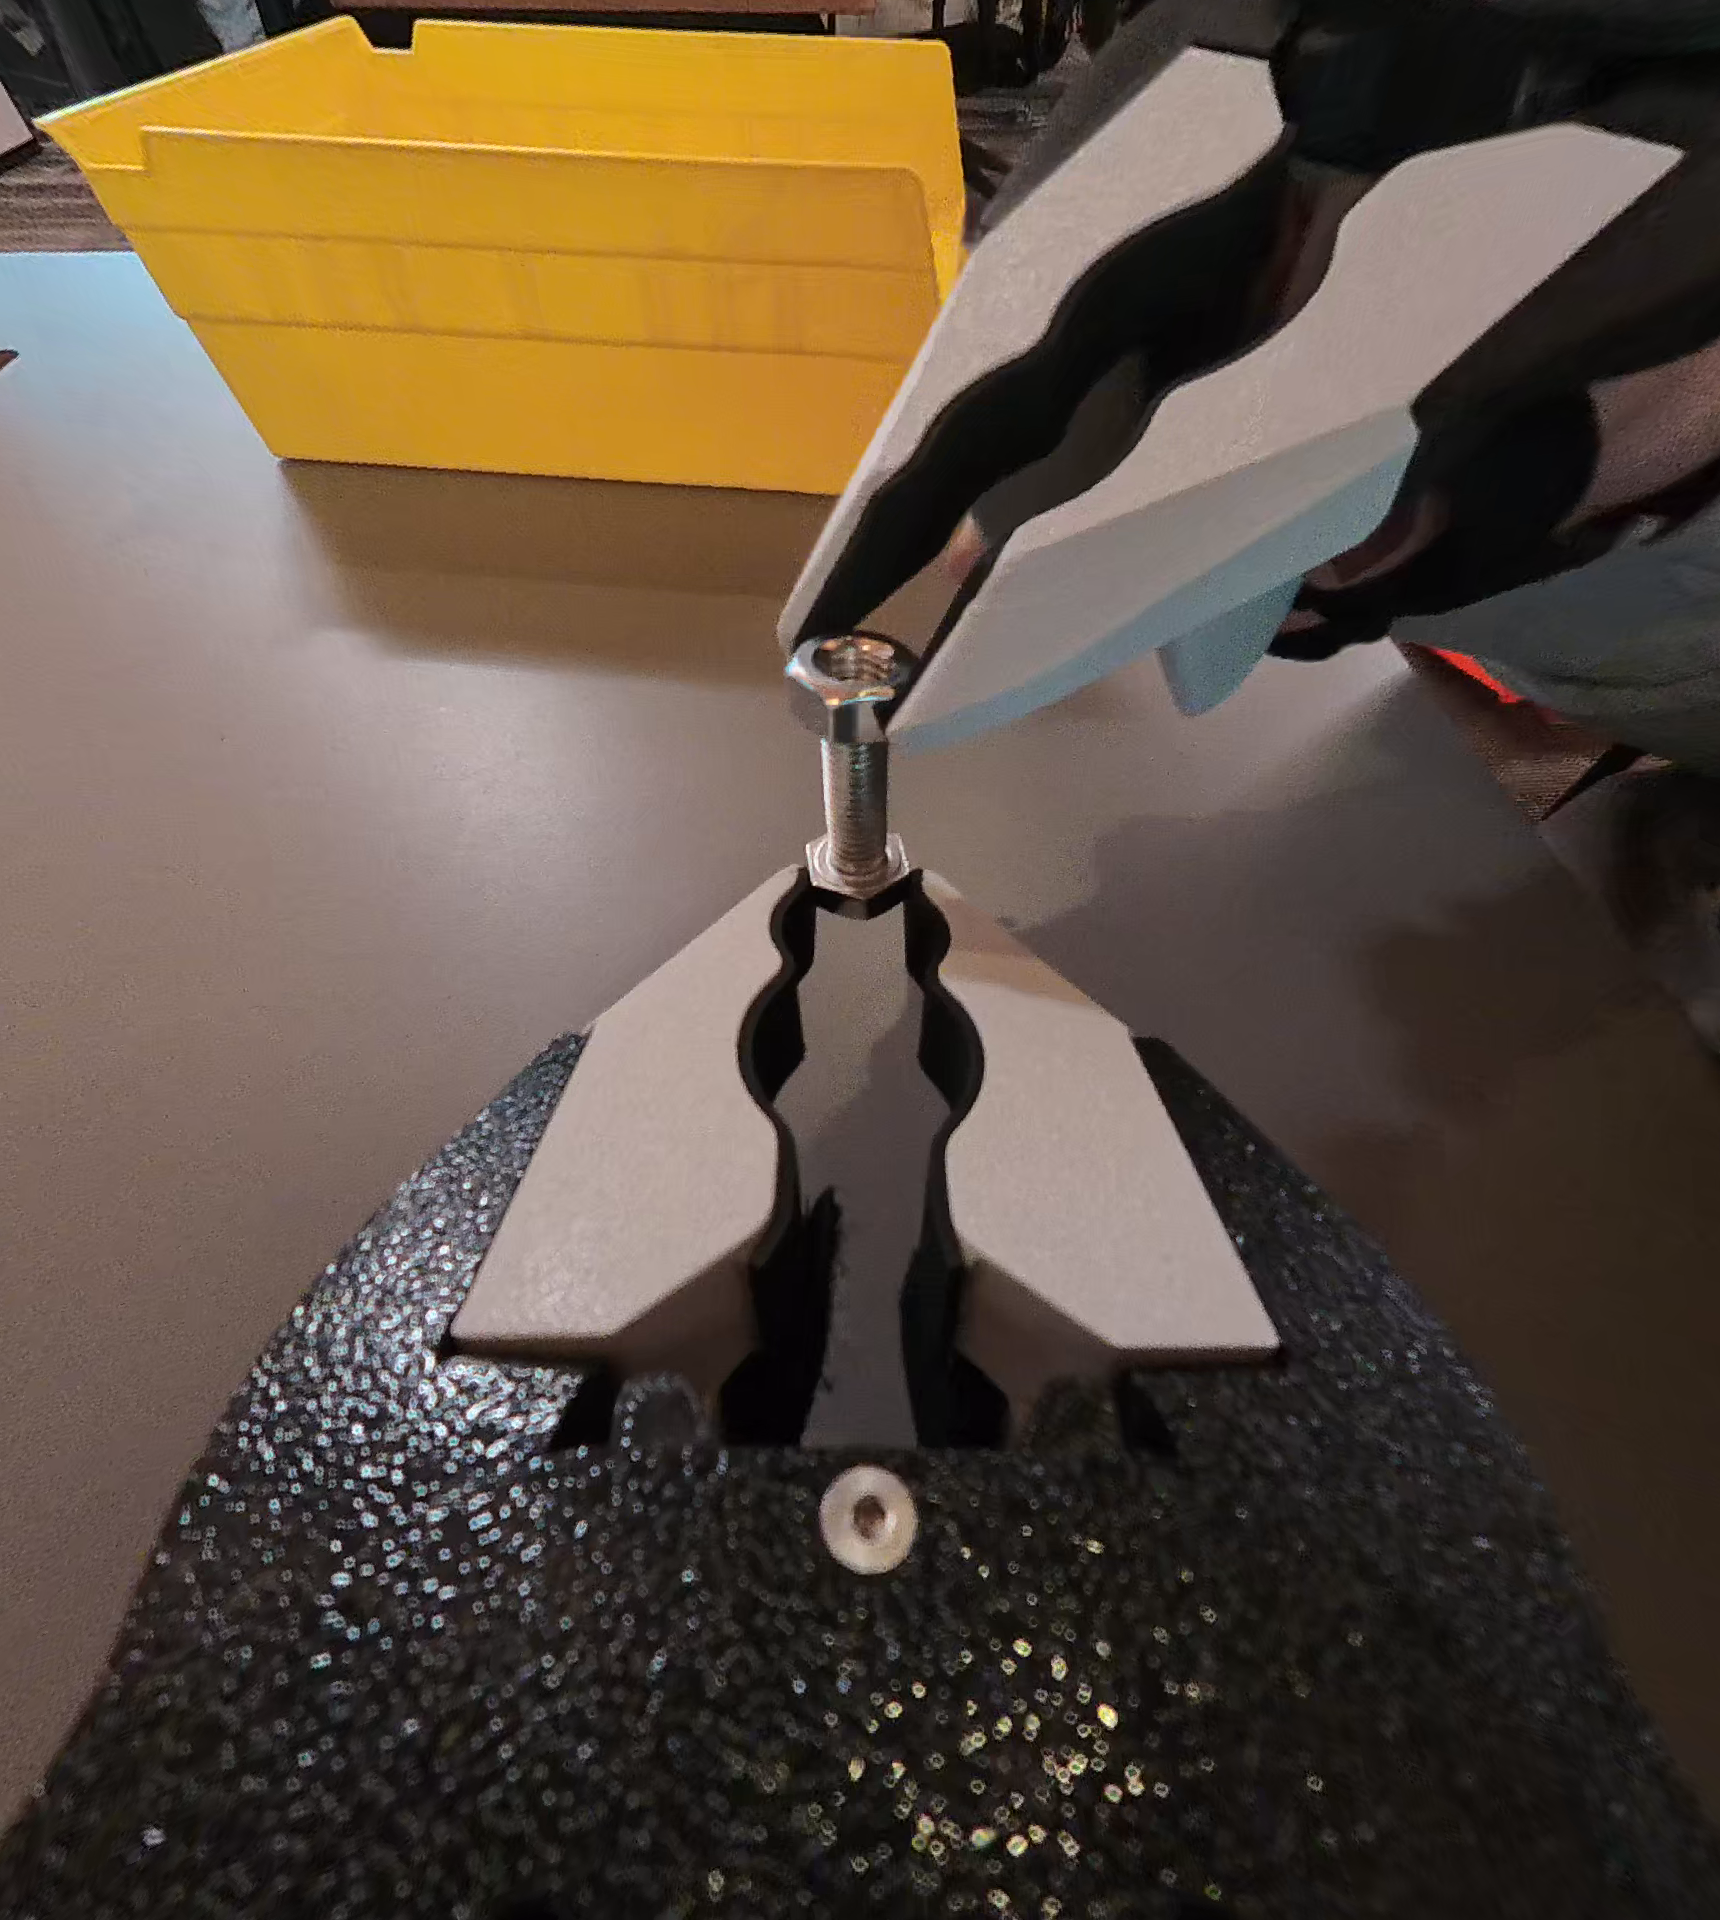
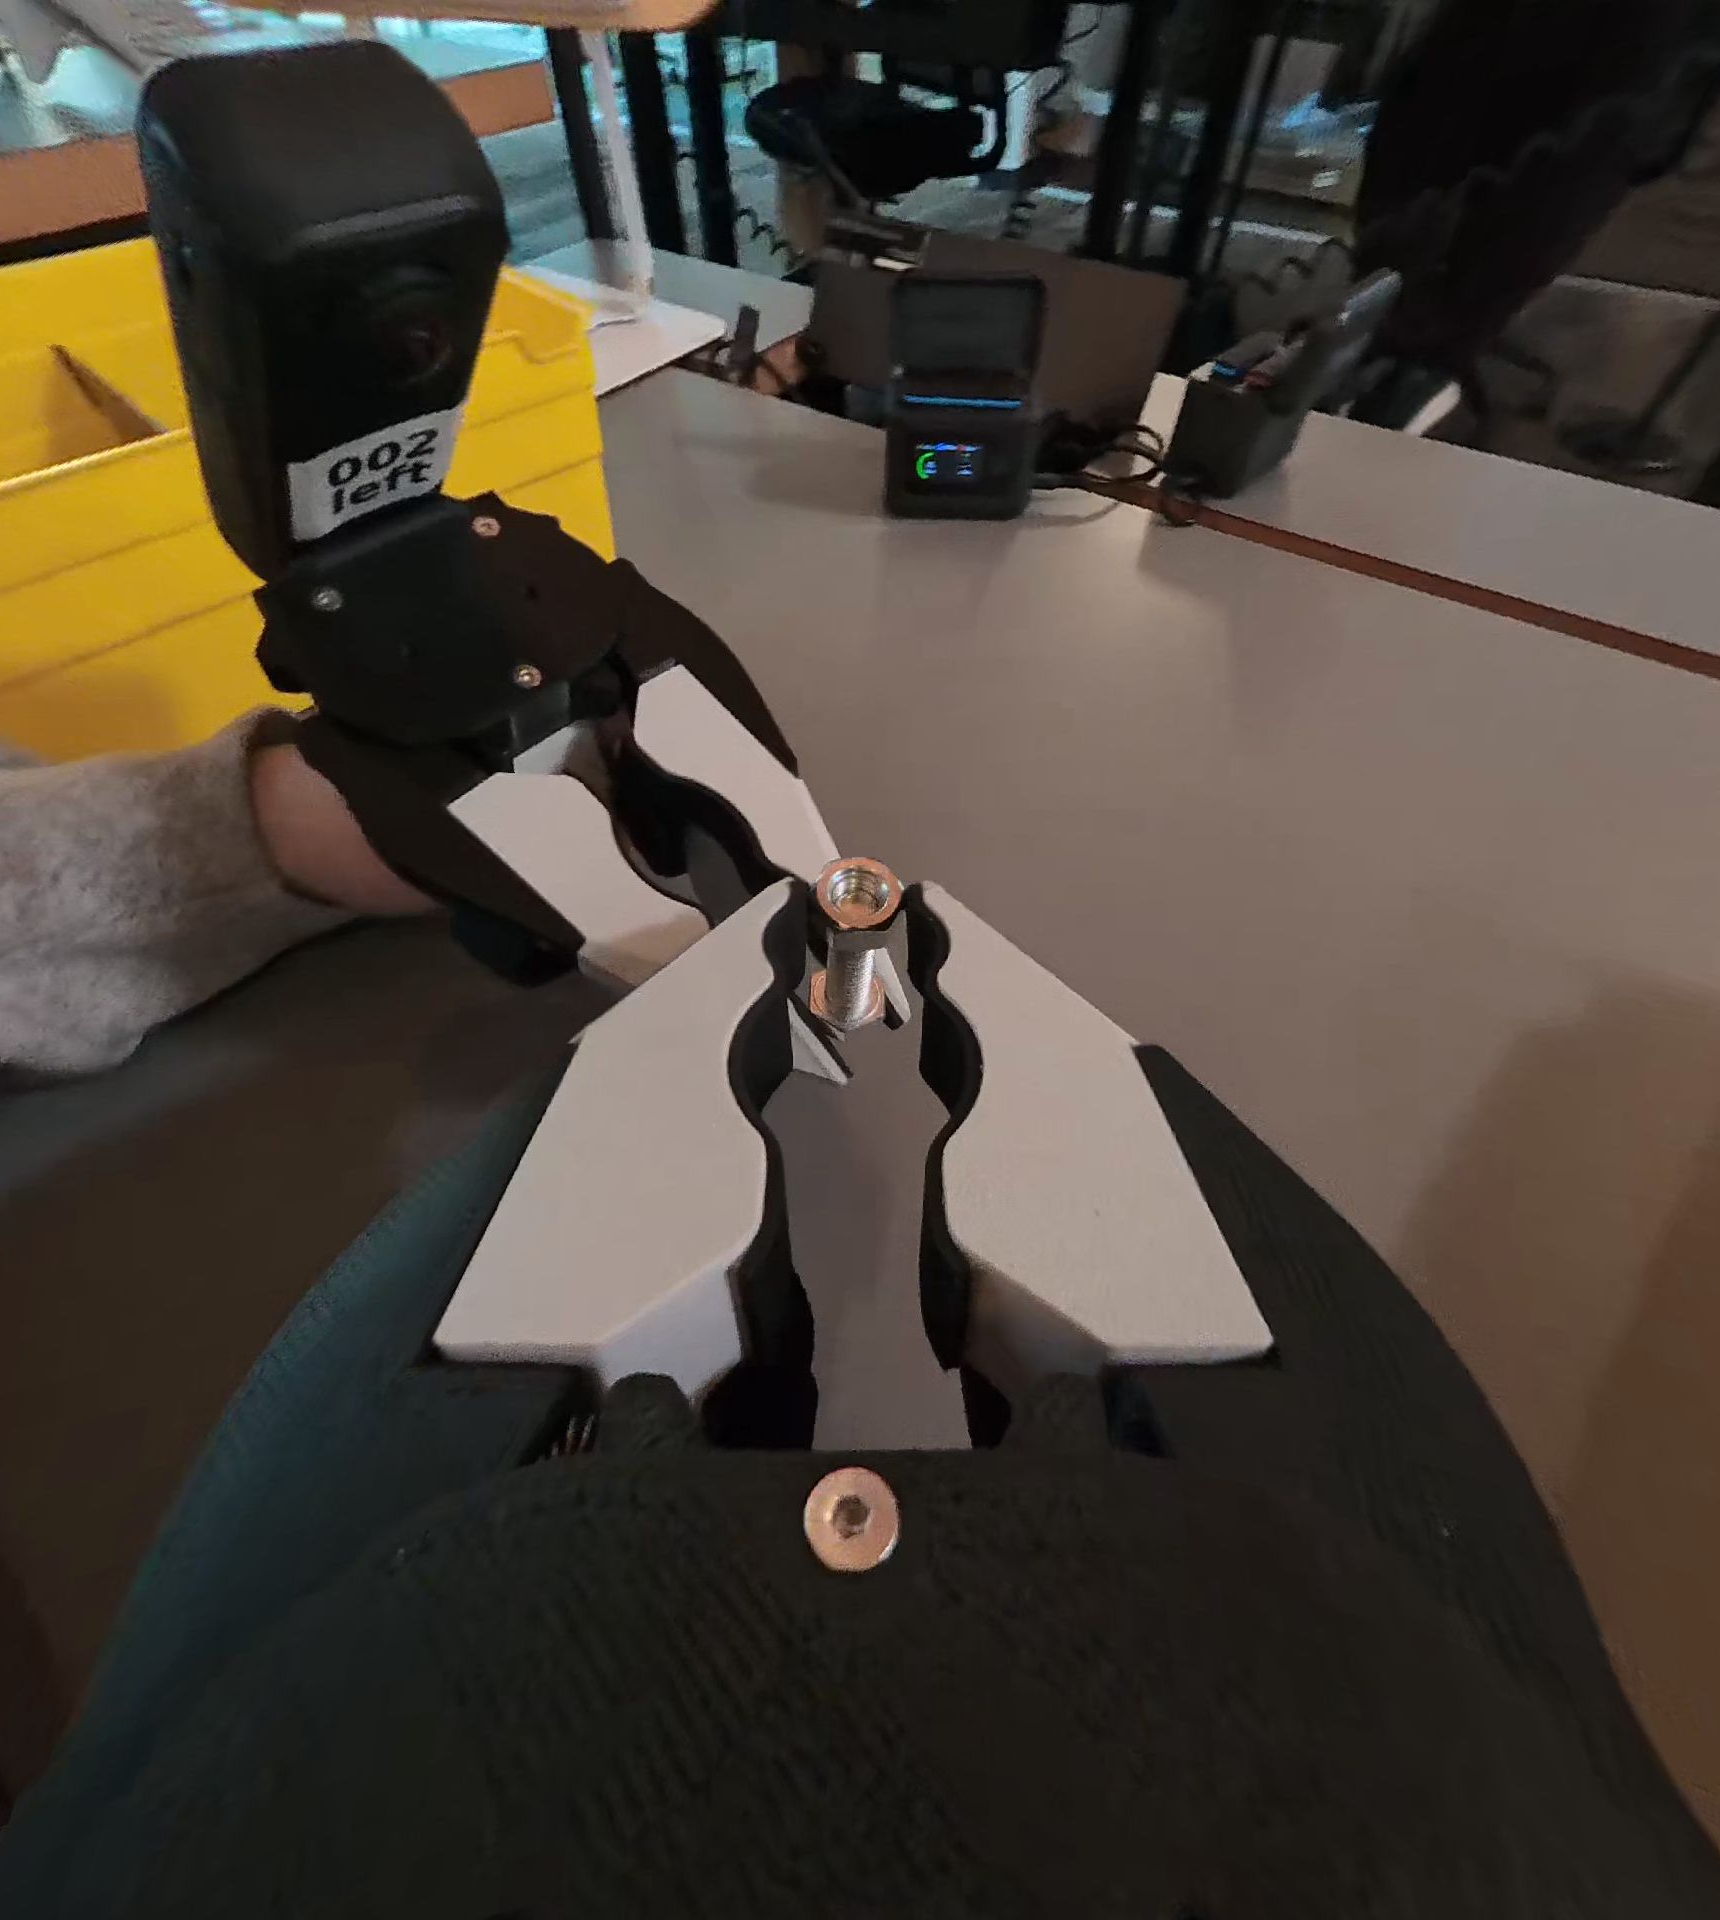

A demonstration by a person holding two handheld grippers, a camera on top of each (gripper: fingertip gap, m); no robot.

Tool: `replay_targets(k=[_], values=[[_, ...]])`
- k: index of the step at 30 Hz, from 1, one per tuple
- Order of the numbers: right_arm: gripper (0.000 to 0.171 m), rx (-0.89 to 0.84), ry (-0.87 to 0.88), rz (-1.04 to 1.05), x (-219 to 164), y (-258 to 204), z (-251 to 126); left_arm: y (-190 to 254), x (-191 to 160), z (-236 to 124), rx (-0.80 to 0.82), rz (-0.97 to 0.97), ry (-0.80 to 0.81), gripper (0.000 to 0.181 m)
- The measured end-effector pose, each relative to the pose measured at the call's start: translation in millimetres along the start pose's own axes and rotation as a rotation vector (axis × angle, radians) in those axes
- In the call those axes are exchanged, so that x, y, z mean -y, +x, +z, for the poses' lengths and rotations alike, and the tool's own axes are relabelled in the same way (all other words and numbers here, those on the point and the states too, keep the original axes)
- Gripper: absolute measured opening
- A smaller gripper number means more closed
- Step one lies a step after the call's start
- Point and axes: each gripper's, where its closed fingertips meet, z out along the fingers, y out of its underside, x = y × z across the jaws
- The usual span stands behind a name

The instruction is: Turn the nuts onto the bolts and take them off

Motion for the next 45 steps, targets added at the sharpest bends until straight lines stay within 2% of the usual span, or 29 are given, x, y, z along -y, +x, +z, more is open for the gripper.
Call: replay_targets(k=[7,10,12,14,17,28,32,40,45], values=[[0.018,-0.016,0.032,0.020,-0.4,1.3,-0.8,-0.6,0.0,0.3,0.001,-0.007,-0.002,0.015],[0.039,0.013,0.093,0.007,5.8,-3.2,-1.4,-0.2,0.4,0.1,-0.002,-0.007,0.000,0.015],[0.043,0.059,0.131,0.003,6.9,-8.0,-0.2,1.0,1.4,-0.4,-0.010,-0.006,0.006,0.015],[0.056,0.107,0.165,0.011,7.4,-12.5,2.2,4.7,5.3,-1.3,-0.033,-0.006,0.031,0.015],[0.060,0.141,0.215,0.004,9.5,-18.2,3.4,5.5,8.3,-1.8,-0.042,-0.019,0.049,0.015],[0.059,0.102,0.231,-0.047,9.8,-13.5,0.9,3.9,6.2,-3.0,-0.051,-0.053,0.035,0.015],[0.048,0.059,0.246,-0.134,13.5,-13.5,1.0,4.0,6.8,-3.7,-0.055,-0.058,0.039,0.015],[0.032,0.034,0.248,-0.455,11.4,-17.4,-9.4,16.4,6.9,-5.1,-0.135,-0.039,0.038,0.015],[0.020,0.074,0.226,-0.526,6.8,-18.9,-11.3,21.6,8.6,-7.4,-0.166,-0.026,0.052,0.015]])
